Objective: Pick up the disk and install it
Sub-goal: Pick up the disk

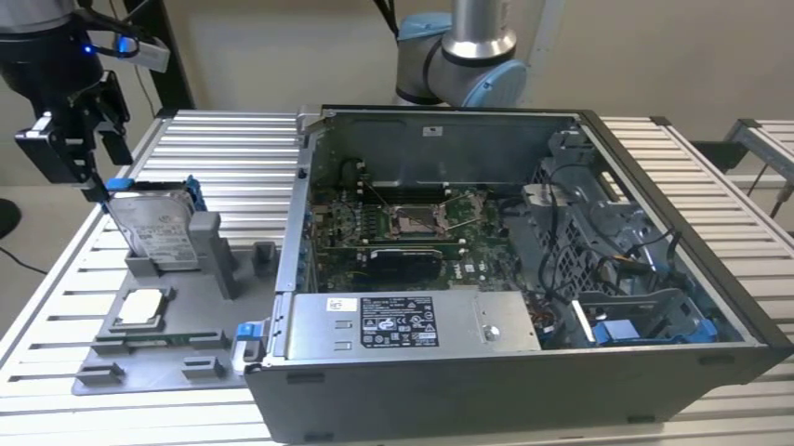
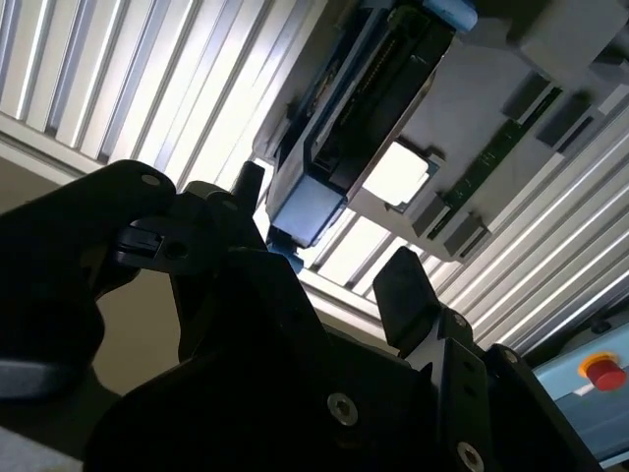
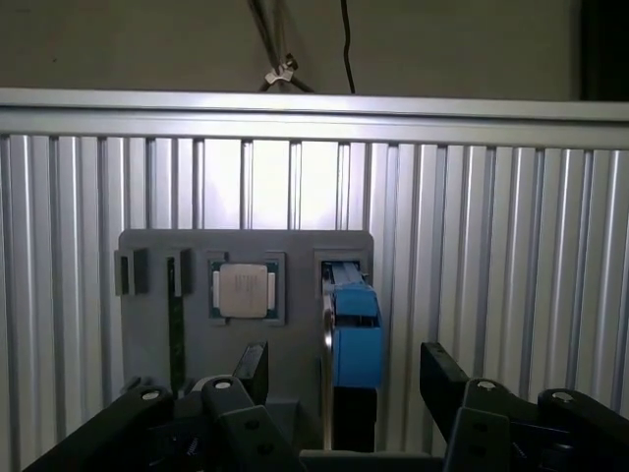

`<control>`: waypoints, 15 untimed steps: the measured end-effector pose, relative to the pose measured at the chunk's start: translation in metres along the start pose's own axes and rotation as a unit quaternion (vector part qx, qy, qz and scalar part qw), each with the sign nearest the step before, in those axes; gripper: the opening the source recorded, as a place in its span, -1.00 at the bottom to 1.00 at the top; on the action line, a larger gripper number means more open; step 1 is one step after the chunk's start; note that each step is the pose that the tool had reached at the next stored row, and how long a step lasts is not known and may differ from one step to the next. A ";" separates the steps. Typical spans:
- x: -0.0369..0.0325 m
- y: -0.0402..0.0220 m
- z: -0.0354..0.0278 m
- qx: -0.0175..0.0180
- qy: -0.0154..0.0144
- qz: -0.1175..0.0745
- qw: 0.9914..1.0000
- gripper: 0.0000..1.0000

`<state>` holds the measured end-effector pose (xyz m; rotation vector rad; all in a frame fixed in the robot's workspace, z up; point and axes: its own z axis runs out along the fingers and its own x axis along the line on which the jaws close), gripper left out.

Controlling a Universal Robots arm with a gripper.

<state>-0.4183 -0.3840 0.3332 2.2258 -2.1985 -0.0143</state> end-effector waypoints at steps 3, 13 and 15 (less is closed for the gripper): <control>0.0000 0.0000 0.0019 0.000 0.000 0.000 1.000 1.00; -0.0026 -0.0003 0.0114 0.000 0.000 0.000 1.000 1.00; -0.0037 -0.0003 0.0136 0.000 0.000 0.000 1.000 1.00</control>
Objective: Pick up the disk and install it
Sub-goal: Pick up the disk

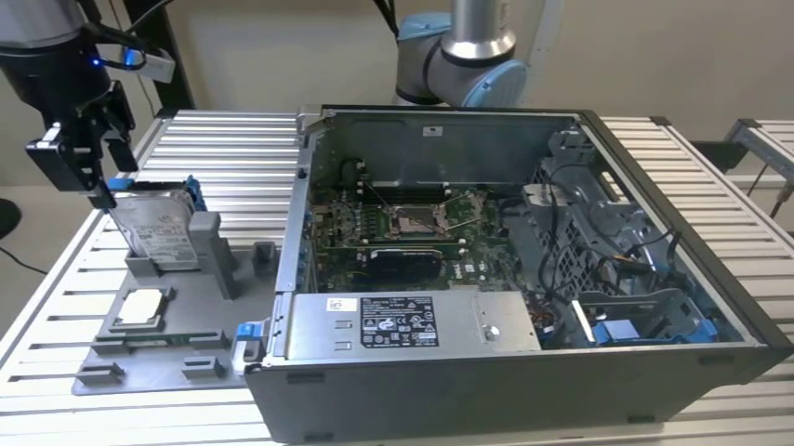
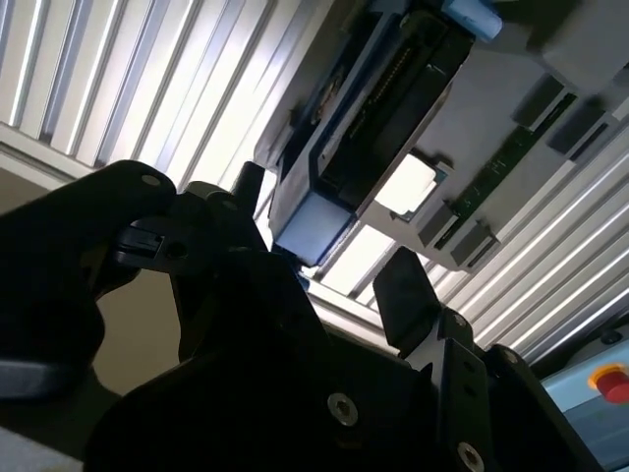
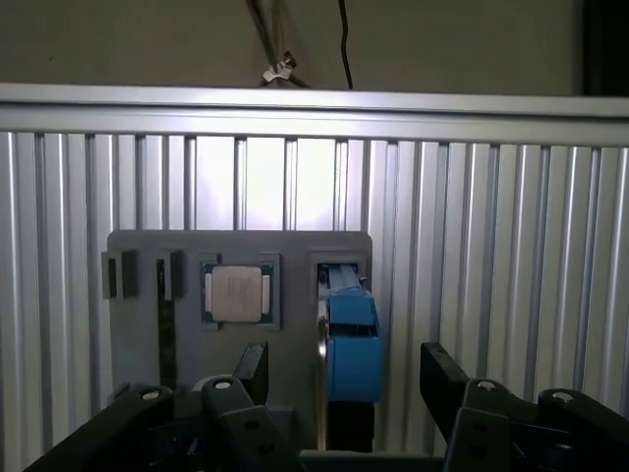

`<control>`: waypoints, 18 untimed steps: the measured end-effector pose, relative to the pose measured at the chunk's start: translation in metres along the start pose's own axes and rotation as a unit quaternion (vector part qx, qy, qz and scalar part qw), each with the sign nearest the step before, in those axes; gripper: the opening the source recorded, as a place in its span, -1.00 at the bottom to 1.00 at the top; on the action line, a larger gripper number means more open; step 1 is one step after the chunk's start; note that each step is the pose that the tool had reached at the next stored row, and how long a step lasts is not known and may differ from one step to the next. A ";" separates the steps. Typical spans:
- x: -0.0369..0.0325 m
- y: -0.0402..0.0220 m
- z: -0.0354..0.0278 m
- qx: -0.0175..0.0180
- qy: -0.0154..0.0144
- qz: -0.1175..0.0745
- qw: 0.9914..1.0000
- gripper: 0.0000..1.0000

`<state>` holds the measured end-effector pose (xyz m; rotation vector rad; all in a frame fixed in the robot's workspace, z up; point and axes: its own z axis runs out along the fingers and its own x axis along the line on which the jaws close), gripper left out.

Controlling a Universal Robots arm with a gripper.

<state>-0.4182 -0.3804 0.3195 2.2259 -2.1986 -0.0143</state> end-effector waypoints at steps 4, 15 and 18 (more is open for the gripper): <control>-0.0016 -0.0003 0.0062 0.000 0.000 0.000 1.000 1.00; -0.0028 -0.0008 0.0258 0.000 0.000 0.000 1.000 1.00; -0.0028 -0.0010 0.0313 0.000 0.000 0.000 1.000 1.00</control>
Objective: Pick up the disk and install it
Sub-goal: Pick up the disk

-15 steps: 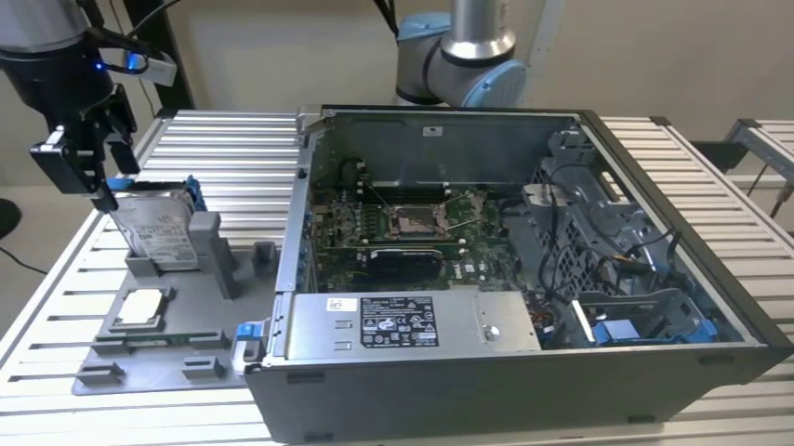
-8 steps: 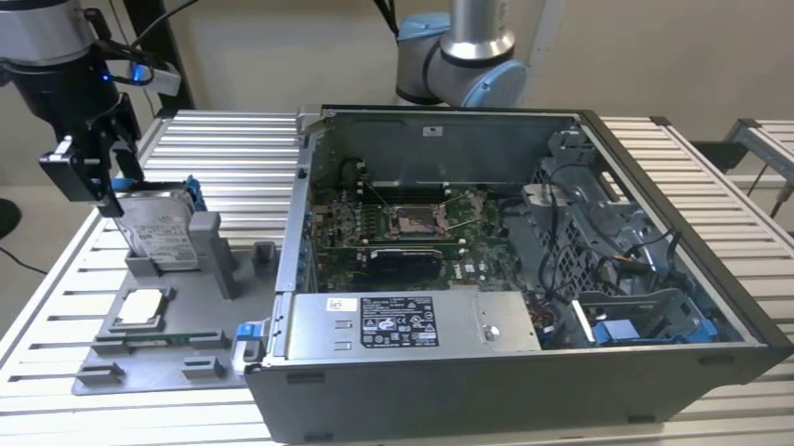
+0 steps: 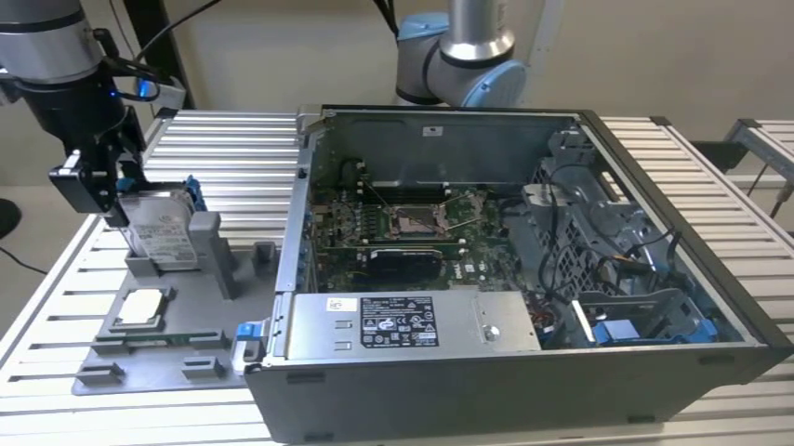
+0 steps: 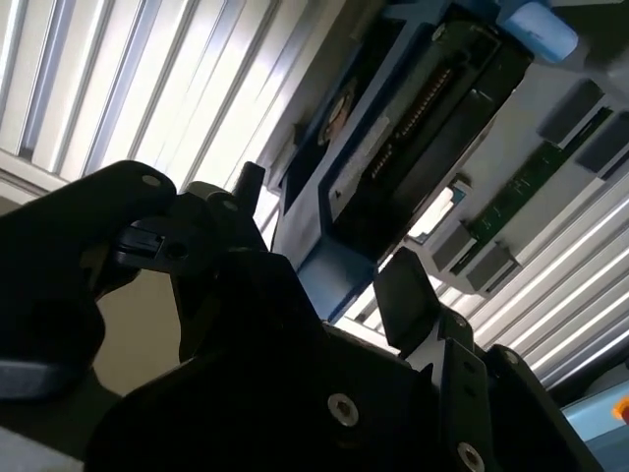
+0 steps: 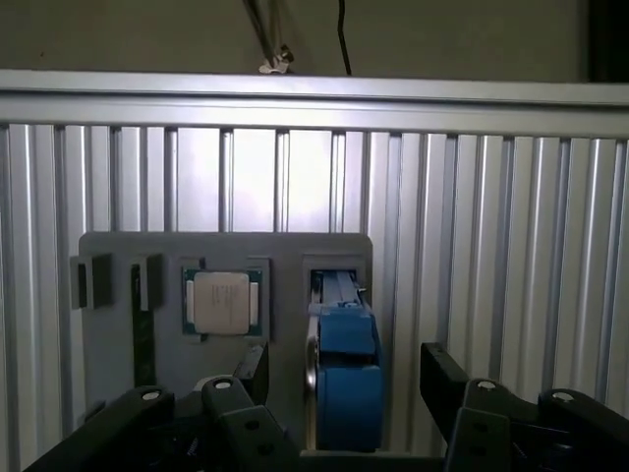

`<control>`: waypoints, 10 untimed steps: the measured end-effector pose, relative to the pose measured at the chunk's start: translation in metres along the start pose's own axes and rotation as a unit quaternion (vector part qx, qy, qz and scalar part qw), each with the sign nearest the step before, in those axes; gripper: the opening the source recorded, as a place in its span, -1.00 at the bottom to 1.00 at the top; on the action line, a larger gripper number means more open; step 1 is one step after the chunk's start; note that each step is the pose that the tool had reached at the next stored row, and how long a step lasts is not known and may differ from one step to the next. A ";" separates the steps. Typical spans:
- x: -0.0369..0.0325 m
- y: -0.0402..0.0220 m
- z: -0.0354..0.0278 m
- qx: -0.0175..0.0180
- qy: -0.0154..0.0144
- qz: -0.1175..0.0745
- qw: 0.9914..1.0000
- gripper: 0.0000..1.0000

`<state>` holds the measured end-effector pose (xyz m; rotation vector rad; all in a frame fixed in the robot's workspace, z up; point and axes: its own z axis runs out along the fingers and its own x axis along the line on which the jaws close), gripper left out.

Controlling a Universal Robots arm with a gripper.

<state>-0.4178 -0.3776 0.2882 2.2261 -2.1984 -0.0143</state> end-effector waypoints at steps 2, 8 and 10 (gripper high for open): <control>0.0000 0.0000 0.0036 0.000 0.000 0.000 1.000 1.00; 0.0000 -0.0002 0.0122 0.000 0.000 0.000 1.000 1.00; 0.0000 -0.0002 0.0122 0.000 0.000 0.000 1.000 1.00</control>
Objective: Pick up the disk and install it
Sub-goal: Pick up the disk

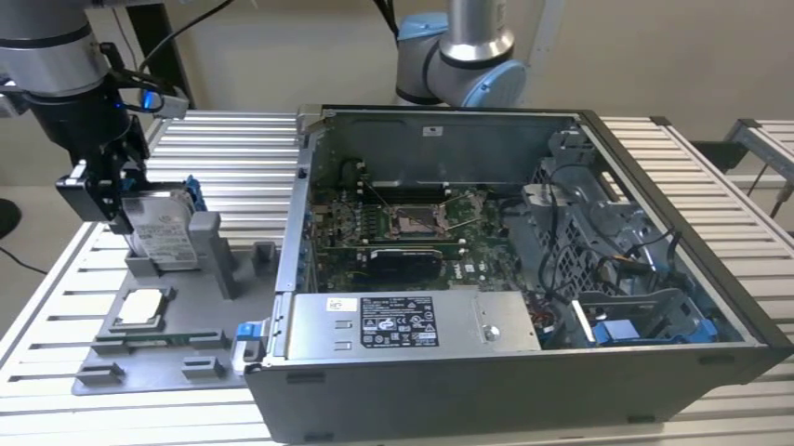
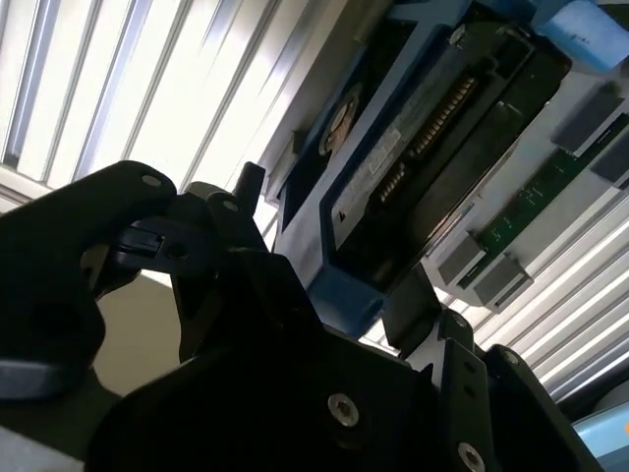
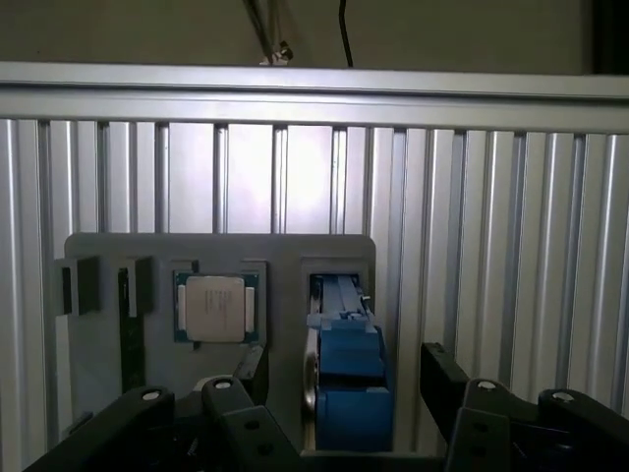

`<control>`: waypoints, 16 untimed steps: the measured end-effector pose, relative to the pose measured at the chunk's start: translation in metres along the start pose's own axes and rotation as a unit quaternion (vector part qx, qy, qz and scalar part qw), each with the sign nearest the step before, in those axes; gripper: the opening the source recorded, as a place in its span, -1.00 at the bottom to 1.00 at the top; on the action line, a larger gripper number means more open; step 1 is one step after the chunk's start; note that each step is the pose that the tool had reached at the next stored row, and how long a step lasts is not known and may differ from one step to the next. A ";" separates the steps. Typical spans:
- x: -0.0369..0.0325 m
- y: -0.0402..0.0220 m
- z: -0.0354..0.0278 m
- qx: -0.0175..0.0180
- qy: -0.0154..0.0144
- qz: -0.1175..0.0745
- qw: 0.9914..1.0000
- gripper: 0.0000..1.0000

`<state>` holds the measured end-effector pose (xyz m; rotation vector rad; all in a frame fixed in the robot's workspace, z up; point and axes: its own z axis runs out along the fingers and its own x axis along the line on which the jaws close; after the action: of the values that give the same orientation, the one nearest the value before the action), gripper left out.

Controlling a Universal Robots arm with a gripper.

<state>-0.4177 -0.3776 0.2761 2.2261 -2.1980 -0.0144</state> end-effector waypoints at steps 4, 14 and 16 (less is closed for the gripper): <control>-0.0001 -0.0002 0.0002 0.000 0.000 0.000 1.000 1.00; 0.0000 -0.0010 0.0001 0.000 0.000 0.000 1.000 1.00; 0.0000 -0.0011 0.0001 0.000 0.000 0.000 1.000 -1.00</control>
<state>-0.4167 -0.3776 0.2760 2.2263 -2.1981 -0.0143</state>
